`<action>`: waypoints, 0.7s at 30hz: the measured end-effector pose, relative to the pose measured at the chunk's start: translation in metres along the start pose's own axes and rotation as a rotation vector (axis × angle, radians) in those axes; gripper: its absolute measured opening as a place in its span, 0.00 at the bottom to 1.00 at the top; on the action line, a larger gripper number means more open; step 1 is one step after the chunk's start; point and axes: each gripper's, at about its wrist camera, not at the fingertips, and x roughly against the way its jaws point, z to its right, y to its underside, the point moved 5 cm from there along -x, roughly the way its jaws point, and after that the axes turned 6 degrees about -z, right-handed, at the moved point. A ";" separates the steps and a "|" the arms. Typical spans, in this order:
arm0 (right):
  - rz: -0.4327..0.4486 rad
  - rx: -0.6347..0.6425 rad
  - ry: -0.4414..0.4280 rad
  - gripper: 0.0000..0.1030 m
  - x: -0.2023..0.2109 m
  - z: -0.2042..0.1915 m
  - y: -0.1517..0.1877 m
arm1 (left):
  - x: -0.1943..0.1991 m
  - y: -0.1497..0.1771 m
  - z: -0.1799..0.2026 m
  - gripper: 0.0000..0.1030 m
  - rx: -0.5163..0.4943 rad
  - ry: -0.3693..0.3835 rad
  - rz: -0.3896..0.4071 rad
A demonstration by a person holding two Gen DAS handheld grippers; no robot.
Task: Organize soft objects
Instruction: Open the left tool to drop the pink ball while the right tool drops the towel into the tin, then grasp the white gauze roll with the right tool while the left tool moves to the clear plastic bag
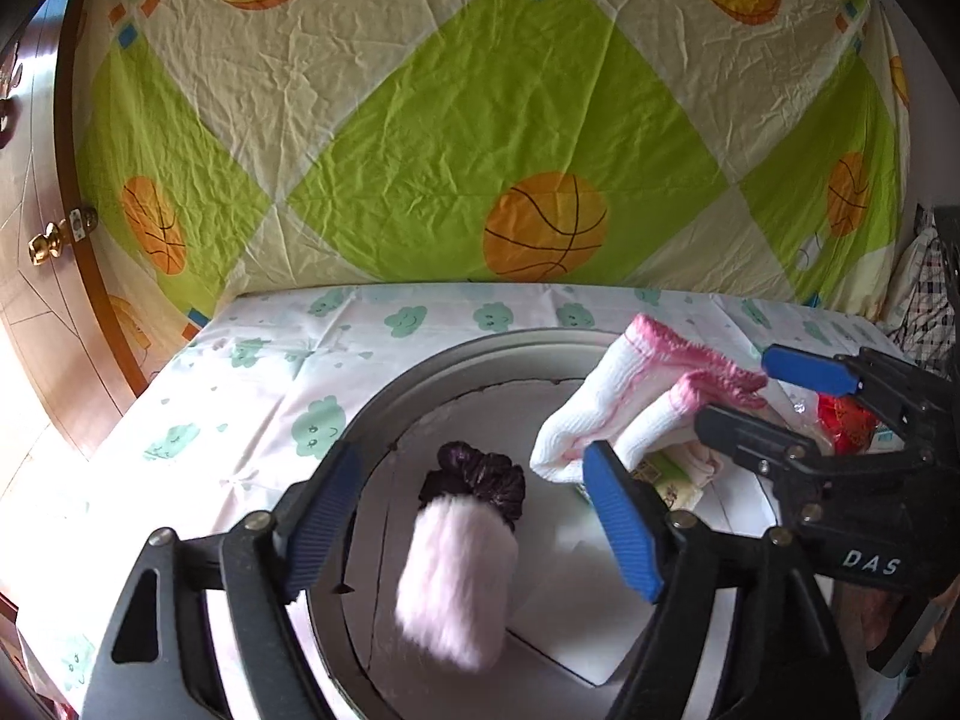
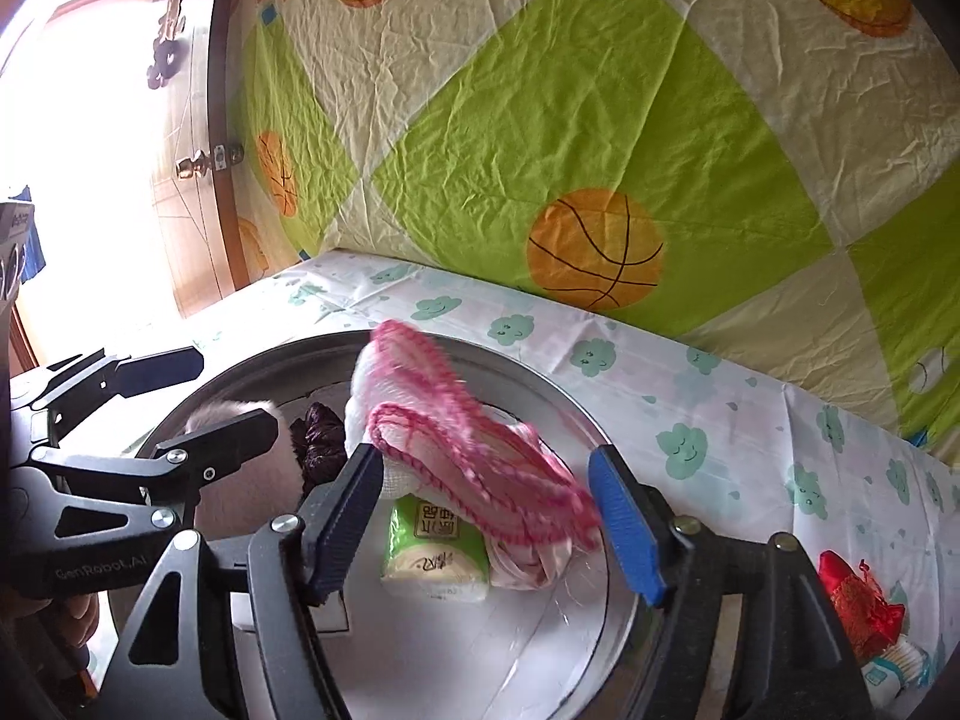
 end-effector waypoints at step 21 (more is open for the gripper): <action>0.131 -0.248 0.153 0.79 0.119 0.131 0.097 | 0.032 0.018 0.118 0.96 -0.101 0.144 0.066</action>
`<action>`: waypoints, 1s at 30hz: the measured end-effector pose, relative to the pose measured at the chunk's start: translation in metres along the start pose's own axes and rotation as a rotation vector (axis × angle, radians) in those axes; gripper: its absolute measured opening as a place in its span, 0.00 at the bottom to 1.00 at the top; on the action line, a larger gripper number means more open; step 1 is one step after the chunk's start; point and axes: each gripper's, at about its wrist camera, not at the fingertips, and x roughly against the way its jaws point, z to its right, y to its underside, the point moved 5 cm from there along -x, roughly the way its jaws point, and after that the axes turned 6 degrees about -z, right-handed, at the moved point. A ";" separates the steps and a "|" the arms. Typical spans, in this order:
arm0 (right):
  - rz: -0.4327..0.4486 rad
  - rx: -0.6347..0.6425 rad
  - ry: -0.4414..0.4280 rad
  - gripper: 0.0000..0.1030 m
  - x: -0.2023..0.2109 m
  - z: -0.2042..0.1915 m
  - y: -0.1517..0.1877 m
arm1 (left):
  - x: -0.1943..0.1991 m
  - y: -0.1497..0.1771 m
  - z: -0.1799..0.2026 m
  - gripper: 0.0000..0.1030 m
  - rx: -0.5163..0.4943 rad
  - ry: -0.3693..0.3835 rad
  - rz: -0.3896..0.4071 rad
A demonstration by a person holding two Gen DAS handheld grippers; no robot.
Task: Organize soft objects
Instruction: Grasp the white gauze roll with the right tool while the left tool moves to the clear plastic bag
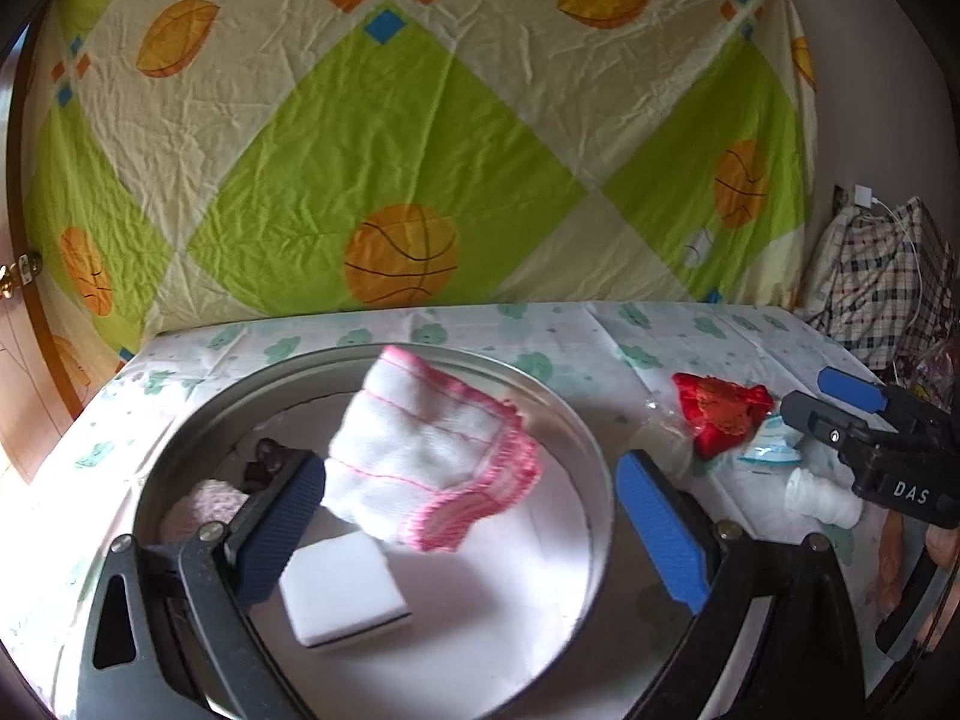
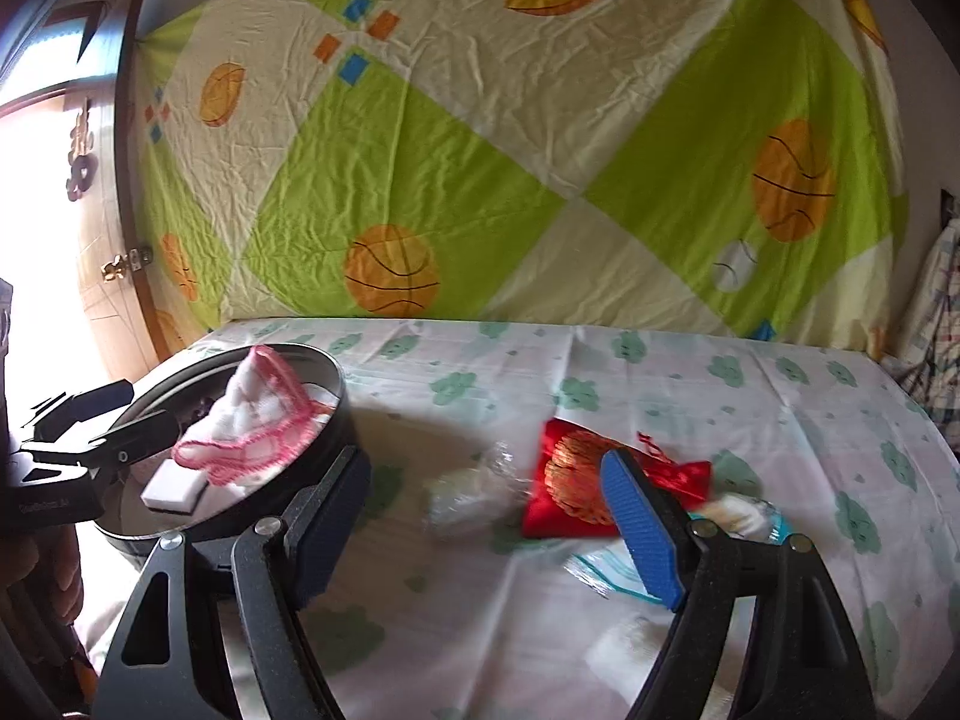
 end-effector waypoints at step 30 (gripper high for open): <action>-0.348 0.022 -0.071 0.52 -0.015 0.083 0.074 | -0.053 0.008 0.124 0.96 -0.179 0.105 -0.097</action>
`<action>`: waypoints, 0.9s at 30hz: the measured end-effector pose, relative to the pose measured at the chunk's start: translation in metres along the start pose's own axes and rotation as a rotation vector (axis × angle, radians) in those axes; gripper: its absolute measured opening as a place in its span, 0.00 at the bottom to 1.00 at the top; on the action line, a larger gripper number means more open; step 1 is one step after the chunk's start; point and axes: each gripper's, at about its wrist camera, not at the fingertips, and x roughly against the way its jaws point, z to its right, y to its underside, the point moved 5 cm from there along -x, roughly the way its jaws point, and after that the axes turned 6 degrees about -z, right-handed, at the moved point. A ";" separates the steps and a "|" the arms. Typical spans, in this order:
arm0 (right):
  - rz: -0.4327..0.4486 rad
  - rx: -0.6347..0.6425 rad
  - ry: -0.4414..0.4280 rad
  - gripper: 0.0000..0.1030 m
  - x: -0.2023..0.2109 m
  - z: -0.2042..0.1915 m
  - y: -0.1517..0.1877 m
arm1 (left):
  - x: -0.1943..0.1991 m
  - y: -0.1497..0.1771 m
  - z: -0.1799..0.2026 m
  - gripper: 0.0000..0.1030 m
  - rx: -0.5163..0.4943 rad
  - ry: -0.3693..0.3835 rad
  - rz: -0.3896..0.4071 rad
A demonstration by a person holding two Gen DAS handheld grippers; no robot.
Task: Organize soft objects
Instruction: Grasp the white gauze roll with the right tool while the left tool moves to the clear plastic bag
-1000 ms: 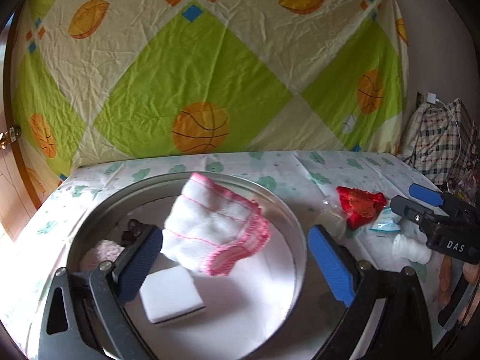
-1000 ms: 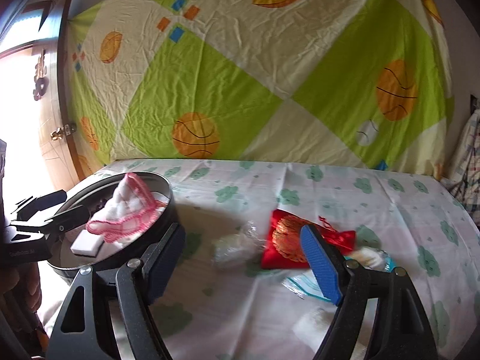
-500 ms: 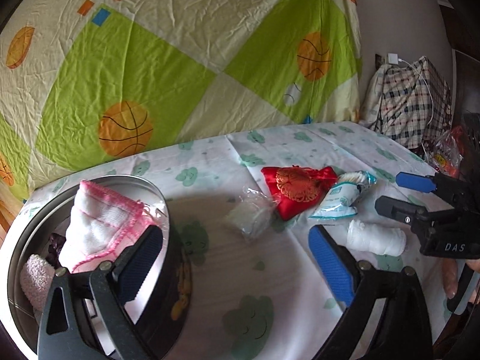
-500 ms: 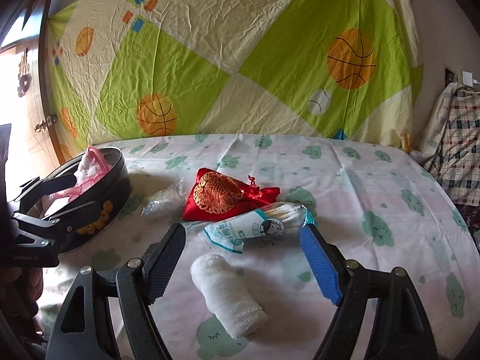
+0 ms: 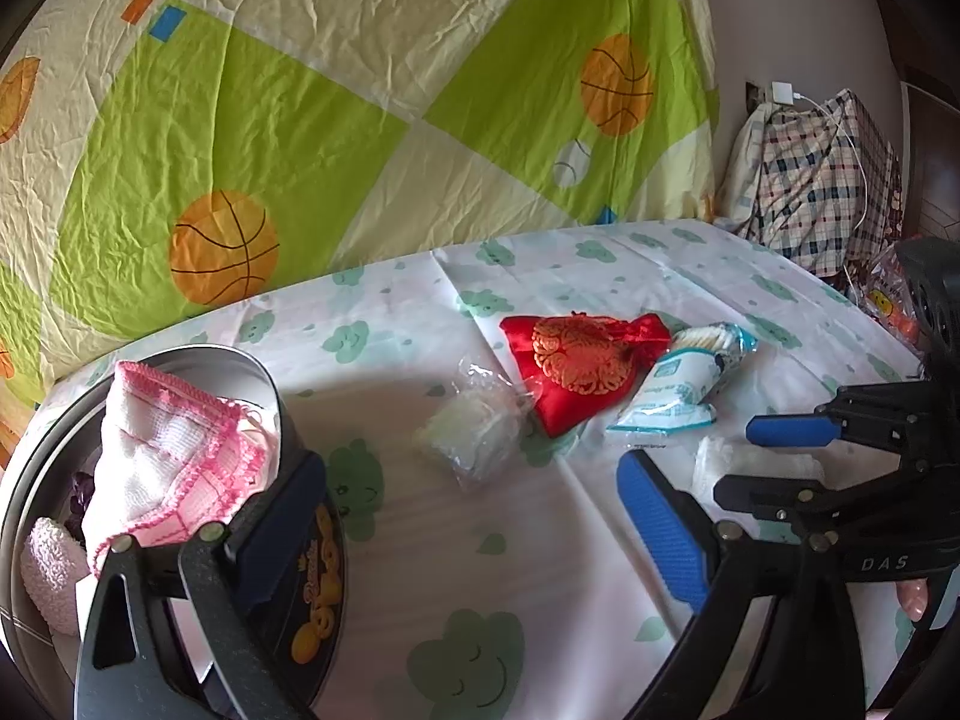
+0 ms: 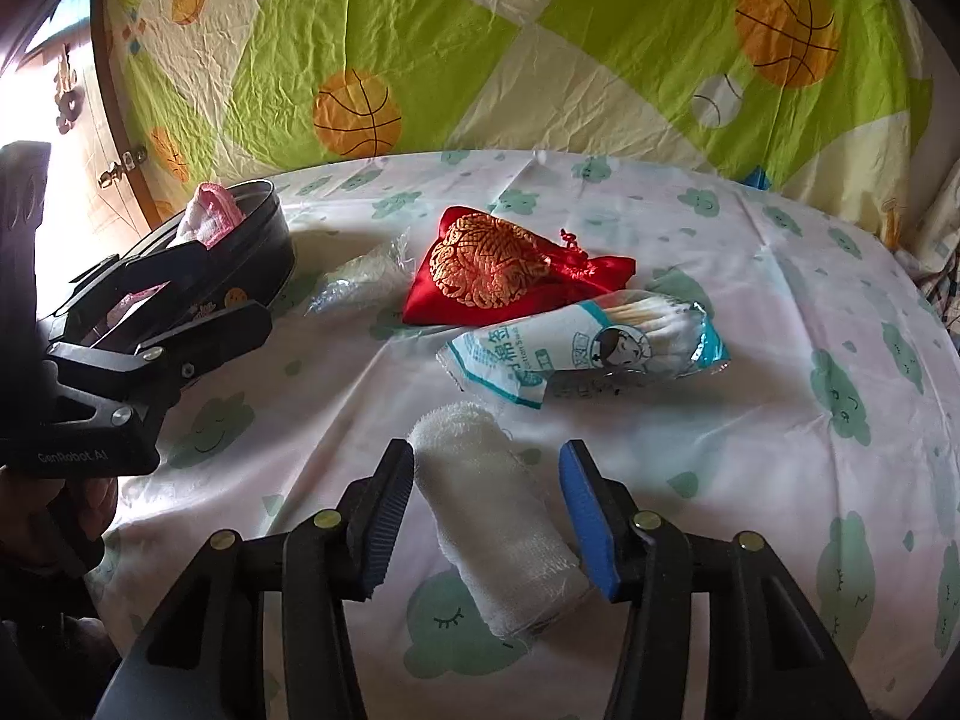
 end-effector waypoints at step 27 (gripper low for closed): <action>0.370 -0.196 0.170 0.33 0.042 0.015 -0.040 | -0.067 -0.024 0.011 0.77 0.017 0.069 -0.150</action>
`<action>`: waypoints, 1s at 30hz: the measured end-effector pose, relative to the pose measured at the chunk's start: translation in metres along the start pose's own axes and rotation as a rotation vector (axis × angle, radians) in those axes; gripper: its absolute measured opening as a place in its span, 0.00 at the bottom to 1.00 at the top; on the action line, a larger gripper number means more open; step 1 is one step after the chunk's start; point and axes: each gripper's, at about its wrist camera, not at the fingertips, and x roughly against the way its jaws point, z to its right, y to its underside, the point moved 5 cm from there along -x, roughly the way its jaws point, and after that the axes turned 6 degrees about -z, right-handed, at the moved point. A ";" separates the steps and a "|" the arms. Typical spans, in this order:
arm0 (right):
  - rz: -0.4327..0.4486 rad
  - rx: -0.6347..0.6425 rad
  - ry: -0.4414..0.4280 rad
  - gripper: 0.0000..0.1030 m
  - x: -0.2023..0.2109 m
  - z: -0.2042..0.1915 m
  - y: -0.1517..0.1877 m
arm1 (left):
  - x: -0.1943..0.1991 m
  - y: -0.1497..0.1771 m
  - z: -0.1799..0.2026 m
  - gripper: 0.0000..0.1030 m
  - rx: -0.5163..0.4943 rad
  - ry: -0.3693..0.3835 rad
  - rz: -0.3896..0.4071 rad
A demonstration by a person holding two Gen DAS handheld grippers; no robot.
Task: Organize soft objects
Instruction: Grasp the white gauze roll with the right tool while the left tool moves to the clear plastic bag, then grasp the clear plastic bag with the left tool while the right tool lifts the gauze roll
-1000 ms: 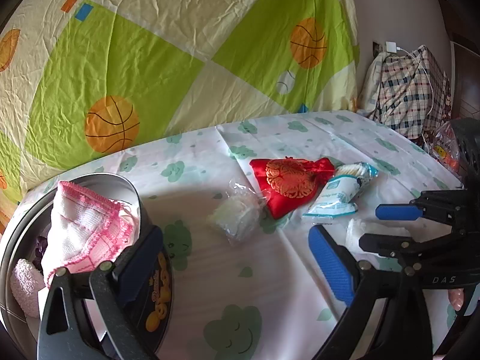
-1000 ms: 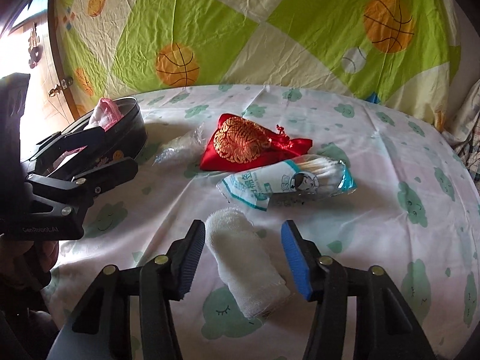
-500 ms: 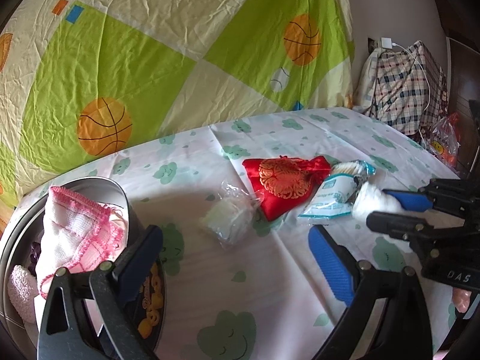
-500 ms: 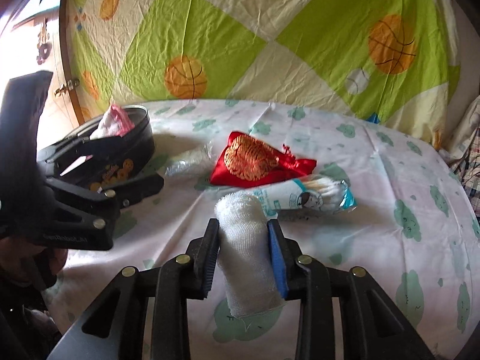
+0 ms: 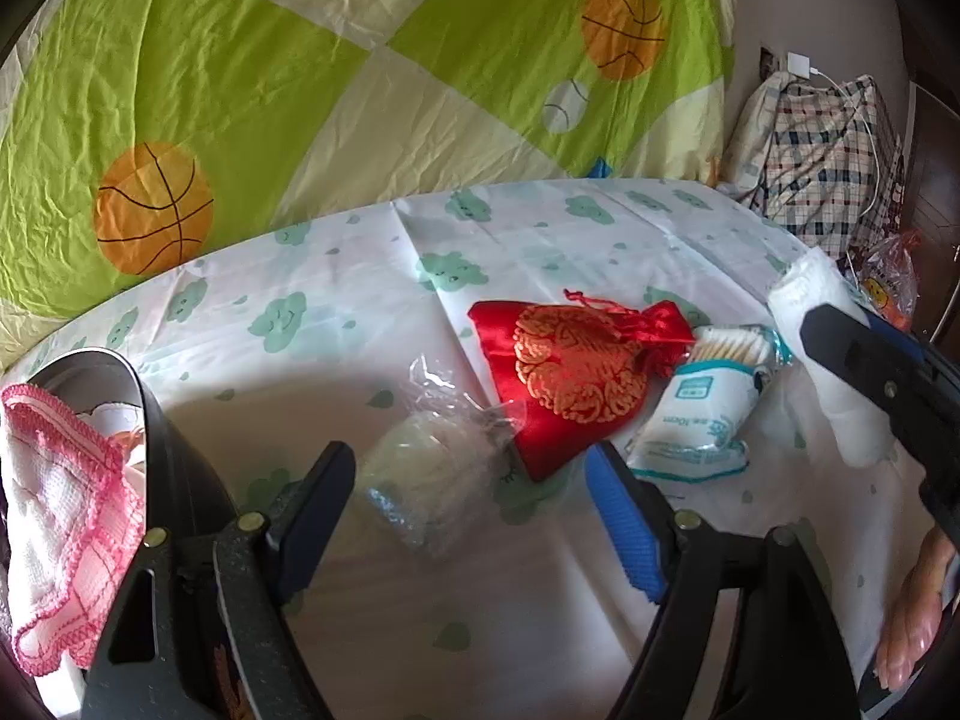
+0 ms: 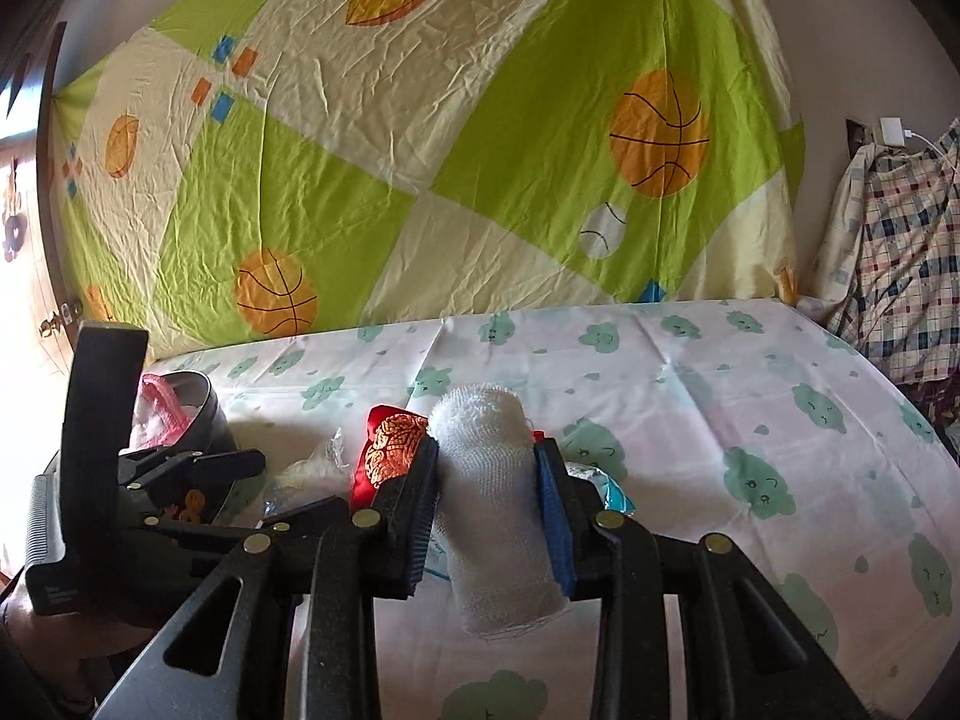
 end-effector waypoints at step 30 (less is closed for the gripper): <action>0.074 0.021 0.041 0.34 0.011 -0.011 0.001 | 0.004 0.001 -0.013 0.24 0.046 0.019 0.026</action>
